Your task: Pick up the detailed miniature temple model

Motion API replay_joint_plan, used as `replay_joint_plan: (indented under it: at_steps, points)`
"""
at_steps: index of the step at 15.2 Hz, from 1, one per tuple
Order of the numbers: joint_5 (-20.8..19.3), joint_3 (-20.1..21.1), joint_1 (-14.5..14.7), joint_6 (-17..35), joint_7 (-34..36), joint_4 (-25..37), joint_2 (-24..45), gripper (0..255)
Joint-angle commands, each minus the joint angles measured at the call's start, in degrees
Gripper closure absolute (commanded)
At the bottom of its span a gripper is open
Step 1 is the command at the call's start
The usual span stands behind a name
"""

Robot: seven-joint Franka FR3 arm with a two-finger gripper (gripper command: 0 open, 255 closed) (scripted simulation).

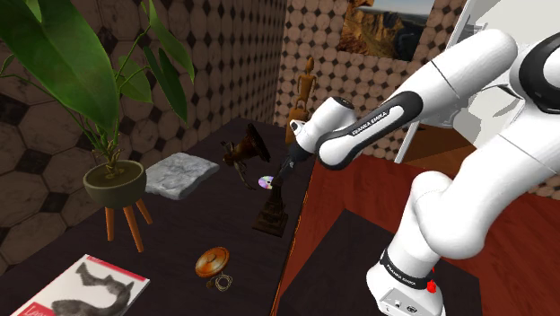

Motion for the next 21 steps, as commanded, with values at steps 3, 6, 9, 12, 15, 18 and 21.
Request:
replay_joint_plan:
  at_steps: [3, 6, 9, 12, 15, 18, 21]
  points:
    - [2.1, -3.2, 3.4, 5.5, -2.5, -0.9, 3.9, 0]
    - [5.0, -7.6, 8.4, 9.5, -4.9, -1.3, 7.3, 0]
    - [5.0, -7.8, 8.5, 9.6, -5.0, -1.3, 7.3, 255]
    - [5.0, -7.7, 8.5, 9.5, -4.9, -1.3, 7.3, 255]
    - [5.0, -7.8, 8.5, 9.5, -5.0, -1.2, 7.3, 255]
    - [4.9, -7.6, 8.4, 9.5, -4.9, -1.3, 7.2, 255]
    - [2.6, -3.6, 3.9, 6.1, -2.9, -1.0, 4.4, 255]
